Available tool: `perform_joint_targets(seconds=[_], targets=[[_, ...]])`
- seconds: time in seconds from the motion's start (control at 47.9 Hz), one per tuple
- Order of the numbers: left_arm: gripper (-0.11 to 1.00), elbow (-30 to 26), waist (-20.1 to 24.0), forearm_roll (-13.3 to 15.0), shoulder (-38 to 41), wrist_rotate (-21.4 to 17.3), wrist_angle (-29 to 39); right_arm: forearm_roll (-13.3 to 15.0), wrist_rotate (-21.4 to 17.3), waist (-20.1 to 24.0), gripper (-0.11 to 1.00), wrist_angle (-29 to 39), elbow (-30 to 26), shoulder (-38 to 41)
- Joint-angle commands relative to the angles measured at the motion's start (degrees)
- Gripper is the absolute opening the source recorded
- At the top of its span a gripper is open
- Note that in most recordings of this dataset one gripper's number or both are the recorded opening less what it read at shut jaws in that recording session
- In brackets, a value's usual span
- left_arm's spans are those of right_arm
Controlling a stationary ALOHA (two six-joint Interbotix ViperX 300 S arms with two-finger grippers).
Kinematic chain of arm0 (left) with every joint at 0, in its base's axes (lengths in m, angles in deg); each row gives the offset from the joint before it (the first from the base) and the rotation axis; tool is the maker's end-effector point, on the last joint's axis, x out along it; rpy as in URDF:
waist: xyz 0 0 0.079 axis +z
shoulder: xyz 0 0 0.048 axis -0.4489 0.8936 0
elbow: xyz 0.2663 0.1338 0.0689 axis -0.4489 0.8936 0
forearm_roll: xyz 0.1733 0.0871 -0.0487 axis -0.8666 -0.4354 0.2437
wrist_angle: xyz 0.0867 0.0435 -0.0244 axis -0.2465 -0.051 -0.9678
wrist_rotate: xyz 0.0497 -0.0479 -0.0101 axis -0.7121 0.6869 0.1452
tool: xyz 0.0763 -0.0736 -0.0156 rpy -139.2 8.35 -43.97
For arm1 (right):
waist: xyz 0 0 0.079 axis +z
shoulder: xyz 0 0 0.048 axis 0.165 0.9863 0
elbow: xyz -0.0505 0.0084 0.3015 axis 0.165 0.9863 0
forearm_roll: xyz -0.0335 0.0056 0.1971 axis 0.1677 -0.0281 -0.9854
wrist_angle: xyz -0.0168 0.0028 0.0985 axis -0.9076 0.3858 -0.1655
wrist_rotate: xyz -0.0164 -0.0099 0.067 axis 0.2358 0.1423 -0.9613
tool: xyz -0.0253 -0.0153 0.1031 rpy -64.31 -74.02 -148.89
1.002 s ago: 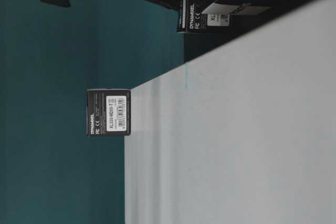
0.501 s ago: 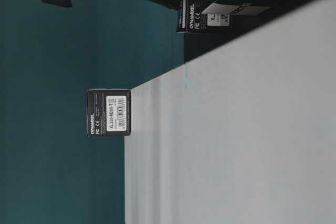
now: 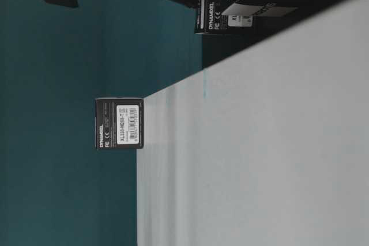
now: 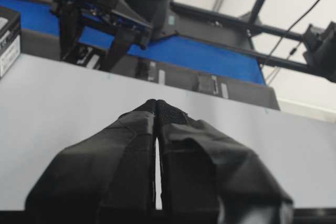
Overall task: Place the box from the black base onto the white base.
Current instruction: 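Lower the right gripper around the top box and close on it, then lift the grasped box up off the black base, then carry the box left over the white base below the existing box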
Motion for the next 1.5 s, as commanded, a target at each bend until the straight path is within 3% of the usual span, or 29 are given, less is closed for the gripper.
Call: perform_joint_targets(seconds=[0.0,0.25,0.731,1.482], targets=[[0.01,-1.58,0.0,-0.18,0.26,-0.09,-0.26,-0.18,-0.09,0.26,0.69,-0.09,-0.7,-0.18],[0.01,-1.58,-0.09,-0.09,0.26,-0.09,-0.35,-0.18,-0.26,0.09,0.68,2.9,-1.76,-3.43],[0.01,-1.41,-0.09,-0.18,0.35,-0.09,-0.26,-0.35,0.09,-1.41,0.68,17.4,-8.88,-12.22],[0.01,-1.41,-0.09,-0.09,0.53,-0.09,-0.26,-0.35,0.44,-0.44,0.68,20.21,-14.85,-11.69]])
